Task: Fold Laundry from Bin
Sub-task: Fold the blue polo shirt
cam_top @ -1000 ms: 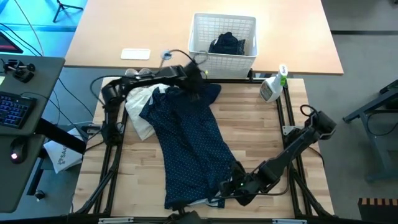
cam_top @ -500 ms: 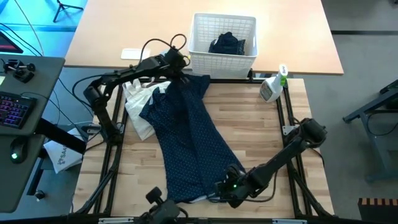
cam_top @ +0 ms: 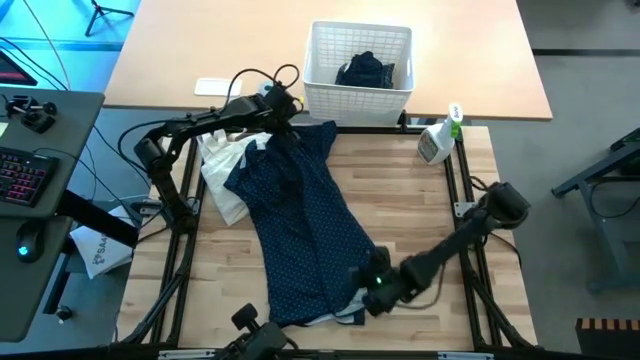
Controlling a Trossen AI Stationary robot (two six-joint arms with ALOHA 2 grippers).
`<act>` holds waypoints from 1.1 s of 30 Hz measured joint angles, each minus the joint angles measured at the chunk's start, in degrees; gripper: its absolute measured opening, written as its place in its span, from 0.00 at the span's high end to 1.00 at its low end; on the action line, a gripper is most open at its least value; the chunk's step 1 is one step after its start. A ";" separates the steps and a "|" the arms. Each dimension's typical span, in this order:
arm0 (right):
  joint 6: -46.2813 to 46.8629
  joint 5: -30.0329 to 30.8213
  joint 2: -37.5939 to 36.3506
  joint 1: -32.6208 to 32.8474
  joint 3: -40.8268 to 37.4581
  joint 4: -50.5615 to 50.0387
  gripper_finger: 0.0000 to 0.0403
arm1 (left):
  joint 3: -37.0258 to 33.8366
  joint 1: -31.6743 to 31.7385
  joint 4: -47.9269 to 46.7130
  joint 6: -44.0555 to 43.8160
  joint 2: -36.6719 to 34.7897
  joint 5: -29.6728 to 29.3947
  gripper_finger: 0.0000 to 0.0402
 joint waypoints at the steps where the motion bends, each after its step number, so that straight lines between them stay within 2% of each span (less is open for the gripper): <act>1: -0.08 -0.92 0.03 -1.14 -2.48 3.65 0.77 | 0.00 0.00 0.26 0.07 0.00 0.01 1.00; 3: -0.47 -5.61 0.14 -2.99 -7.46 9.25 0.84 | 0.00 0.02 0.88 0.13 0.00 0.04 1.00; 7: 0.27 -14.57 -0.05 -3.52 -12.44 11.57 0.98 | 0.00 -0.44 0.84 -1.60 0.00 1.50 1.00; 13: 5.88 -23.88 -0.28 4.54 -12.63 11.32 0.96 | 0.00 -6.01 0.39 -7.37 0.00 3.56 1.00; 15: 10.40 -24.69 -0.27 8.08 -12.65 11.82 0.98 | 0.00 -8.30 -0.10 -8.78 -0.02 3.67 1.00; 18: 11.23 -26.01 -0.12 11.72 -11.96 11.92 0.99 | 0.00 -10.46 -1.18 -6.28 -0.02 3.65 0.96; 21: 11.02 -26.75 0.02 13.40 -10.53 9.80 0.99 | 0.02 -10.91 -3.11 -5.16 -0.02 3.67 0.88; 24: 10.85 -26.72 0.13 13.81 -9.40 8.26 0.99 | 1.44 -9.67 -5.94 -5.90 -0.02 6.43 0.77; 29: 10.36 -26.14 0.13 12.52 -7.94 4.89 1.00 | 1.43 -8.13 5.97 -9.80 0.35 16.38 0.63; 33: 8.74 -23.52 -0.68 10.31 -7.74 3.89 1.00 | 1.30 -8.87 13.40 -10.83 3.92 18.34 0.60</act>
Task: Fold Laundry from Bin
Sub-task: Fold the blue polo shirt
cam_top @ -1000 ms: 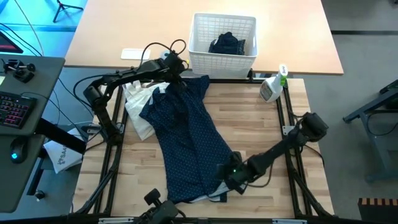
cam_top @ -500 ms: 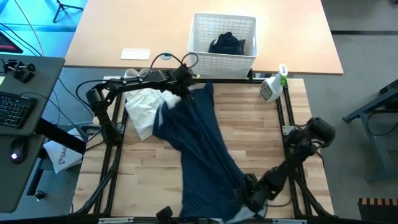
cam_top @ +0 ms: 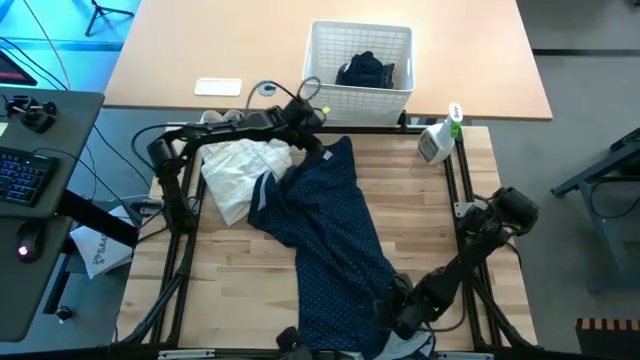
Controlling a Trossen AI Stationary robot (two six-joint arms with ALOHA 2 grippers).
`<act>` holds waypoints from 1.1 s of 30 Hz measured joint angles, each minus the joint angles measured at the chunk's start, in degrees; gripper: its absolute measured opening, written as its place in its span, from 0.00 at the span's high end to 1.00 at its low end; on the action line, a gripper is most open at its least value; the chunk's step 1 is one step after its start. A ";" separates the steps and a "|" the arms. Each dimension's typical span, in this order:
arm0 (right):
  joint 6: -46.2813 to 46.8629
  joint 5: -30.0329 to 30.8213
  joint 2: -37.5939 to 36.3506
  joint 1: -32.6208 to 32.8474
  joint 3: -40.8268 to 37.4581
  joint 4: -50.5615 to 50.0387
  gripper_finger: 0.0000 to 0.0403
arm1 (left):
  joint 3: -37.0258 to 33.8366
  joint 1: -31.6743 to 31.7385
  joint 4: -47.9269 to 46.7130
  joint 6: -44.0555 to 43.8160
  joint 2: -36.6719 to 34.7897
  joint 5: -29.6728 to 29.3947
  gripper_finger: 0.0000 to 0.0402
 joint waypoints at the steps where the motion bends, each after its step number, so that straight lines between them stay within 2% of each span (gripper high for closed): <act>1: -0.89 1.14 -0.52 -0.64 0.02 0.04 1.00 | -0.10 -0.18 0.98 -0.62 1.25 0.02 0.60; 6: -6.29 6.21 -3.03 -4.44 0.11 0.14 1.00 | -0.12 -1.07 8.81 -4.80 8.17 0.52 0.60; 9: -10.03 6.84 -4.15 -6.57 0.13 0.16 1.00 | -0.14 -1.59 12.10 -6.99 11.55 0.95 0.60; 11: -12.26 6.62 -4.47 -7.62 0.16 0.16 1.00 | 0.39 -1.80 12.36 -7.63 12.46 -0.96 0.63; 14: -14.28 5.72 -4.77 -8.39 0.16 0.49 1.00 | 1.37 -1.63 14.22 -6.69 12.32 -2.24 0.73; 17: -14.91 5.01 -4.79 -7.44 0.16 0.27 1.00 | 1.45 -0.79 15.13 -6.28 12.42 -1.37 0.90; 19: -14.79 4.88 -4.79 -6.06 0.16 -0.21 1.00 | 1.39 0.07 15.06 -6.29 13.08 1.34 0.97; 24: -9.78 4.43 -4.81 -1.06 0.16 -3.00 1.00 | 1.37 2.11 13.40 -5.67 12.09 6.80 1.00; 30: 1.38 0.51 -4.85 5.92 0.27 -3.22 1.00 | 1.63 1.11 15.28 1.24 8.70 8.54 1.00; 33: 1.75 0.40 -4.85 7.63 1.95 -3.30 1.00 | 1.92 0.00 12.76 3.27 9.79 8.71 0.94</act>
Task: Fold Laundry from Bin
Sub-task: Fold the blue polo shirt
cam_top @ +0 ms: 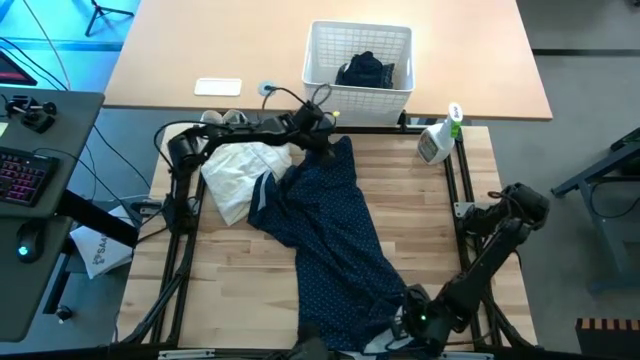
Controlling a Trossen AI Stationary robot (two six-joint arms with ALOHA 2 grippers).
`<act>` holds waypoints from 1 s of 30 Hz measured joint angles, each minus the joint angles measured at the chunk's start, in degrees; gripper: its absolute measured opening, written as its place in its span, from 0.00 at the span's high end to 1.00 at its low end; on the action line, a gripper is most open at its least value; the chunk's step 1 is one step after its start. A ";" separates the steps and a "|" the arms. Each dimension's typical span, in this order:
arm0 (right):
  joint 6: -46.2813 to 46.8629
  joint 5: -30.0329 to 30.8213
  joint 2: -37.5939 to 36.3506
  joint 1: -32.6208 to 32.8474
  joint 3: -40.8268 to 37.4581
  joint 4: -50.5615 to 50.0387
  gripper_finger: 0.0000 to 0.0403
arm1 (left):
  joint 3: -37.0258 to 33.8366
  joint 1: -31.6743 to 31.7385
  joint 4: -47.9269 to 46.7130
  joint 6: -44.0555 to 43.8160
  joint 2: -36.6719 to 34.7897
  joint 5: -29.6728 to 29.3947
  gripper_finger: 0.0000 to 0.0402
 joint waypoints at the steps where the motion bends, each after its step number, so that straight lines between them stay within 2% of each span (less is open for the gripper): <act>1: -0.08 0.09 -0.04 0.00 0.64 -0.30 1.00 | 0.40 -0.33 -0.39 -0.27 0.88 -0.15 0.91; 8: -0.58 1.78 -0.04 -0.99 3.46 -4.31 1.00 | 6.69 0.28 -8.08 -5.58 5.01 -5.02 0.65; 11: -1.69 2.98 -0.04 -1.48 3.87 -4.60 1.00 | 9.82 1.87 -11.87 -8.71 7.95 -1.23 0.57; 15: -2.04 3.58 -0.04 -2.41 3.94 -4.60 1.00 | 12.94 3.92 -15.44 -8.86 12.53 5.47 0.55; 17: -2.04 3.62 -0.04 -2.93 3.94 -4.45 1.00 | 13.96 4.62 -15.45 -6.74 14.15 9.55 0.57; 19: -2.04 3.59 -0.04 -3.36 3.94 -4.17 1.00 | 14.95 5.02 -15.90 -3.88 14.45 11.09 0.62; 21: -2.05 3.47 -0.04 -3.78 3.94 -3.82 1.00 | 15.93 5.27 -15.12 -0.28 14.09 12.56 0.71; 24: -1.85 3.42 -0.04 -4.05 3.94 -3.27 1.00 | 16.71 5.27 -15.24 4.15 13.71 12.86 0.92; 25: -1.62 3.40 -0.04 -4.05 3.94 -3.19 1.00 | 16.82 5.27 -15.30 5.08 13.76 12.89 0.96; 30: -1.46 3.25 -0.04 -3.94 3.94 -3.36 1.00 | 17.84 5.09 -18.47 5.88 12.94 13.70 0.99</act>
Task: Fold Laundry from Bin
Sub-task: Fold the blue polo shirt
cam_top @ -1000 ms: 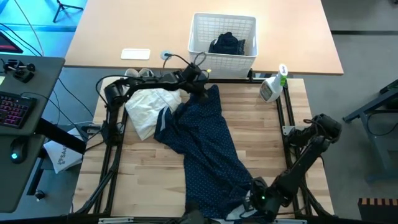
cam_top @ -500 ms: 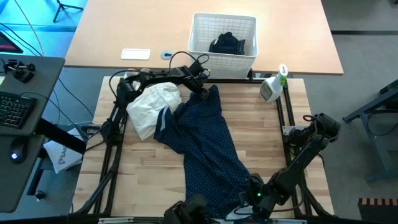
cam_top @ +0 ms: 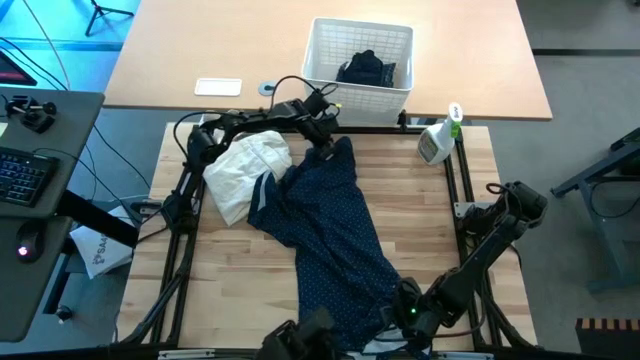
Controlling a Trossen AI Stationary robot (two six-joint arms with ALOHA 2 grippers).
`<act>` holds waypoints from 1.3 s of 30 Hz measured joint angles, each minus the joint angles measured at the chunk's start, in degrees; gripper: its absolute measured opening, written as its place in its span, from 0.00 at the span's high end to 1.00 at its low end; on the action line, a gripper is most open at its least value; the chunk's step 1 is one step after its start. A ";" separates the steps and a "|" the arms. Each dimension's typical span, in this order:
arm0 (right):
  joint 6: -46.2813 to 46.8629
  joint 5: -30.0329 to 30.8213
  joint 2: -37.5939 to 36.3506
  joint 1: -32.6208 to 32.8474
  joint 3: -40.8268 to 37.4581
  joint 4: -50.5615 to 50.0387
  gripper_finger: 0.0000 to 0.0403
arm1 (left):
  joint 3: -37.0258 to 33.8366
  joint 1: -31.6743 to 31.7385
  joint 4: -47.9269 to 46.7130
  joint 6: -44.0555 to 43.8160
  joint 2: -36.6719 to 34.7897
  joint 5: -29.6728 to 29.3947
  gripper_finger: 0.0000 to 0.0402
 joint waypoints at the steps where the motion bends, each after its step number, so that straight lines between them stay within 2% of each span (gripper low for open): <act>1: 0.15 -0.03 0.00 0.16 0.00 -0.01 1.00 | 0.07 -0.27 -1.15 1.06 -0.65 -0.44 1.00; 3: 0.84 -0.22 0.00 0.38 0.00 -0.13 1.00 | 0.24 -0.79 -4.13 4.47 -2.95 -3.95 1.00; 7: 0.95 -0.23 0.01 0.39 0.00 -0.62 1.00 | 0.46 -2.33 -12.83 10.91 -7.39 -16.80 1.00; 9: 0.93 -0.23 0.02 0.26 0.00 -0.91 1.00 | 0.46 -2.82 -15.52 12.91 -7.74 -22.81 1.00; 12: 0.90 -0.23 0.00 -0.05 0.00 -1.82 1.00 | 0.31 -1.61 -15.41 13.20 -6.83 -28.07 1.00; 17: 1.17 0.03 -0.52 -1.13 0.15 -2.16 1.00 | 0.22 1.00 -10.30 12.60 -4.86 -26.89 1.00; 22: -1.84 7.79 -1.33 -5.48 1.45 -1.77 1.00 | 0.31 1.35 -6.22 13.12 -5.14 -23.08 1.00; 26: -4.98 10.41 -0.89 -10.32 -2.42 -0.15 1.00 | 0.31 1.20 -3.41 15.59 -4.79 -24.75 1.00; 29: -6.87 4.81 -0.20 -13.03 -8.80 6.32 1.00 | 0.29 1.15 -0.62 16.32 -3.88 -27.53 1.00; 32: -6.37 -2.32 -0.13 -12.74 -13.49 11.68 1.00 | 0.24 1.55 1.12 17.78 -3.01 -29.71 1.00; 37: 1.44 -3.90 -0.55 -9.85 -15.16 5.99 1.00 | 0.26 1.64 3.10 18.52 -2.89 -31.75 0.99; 39: 1.43 -4.26 -0.99 -9.33 -15.17 3.96 1.00 | 0.79 1.60 2.19 20.01 -3.29 -31.87 0.97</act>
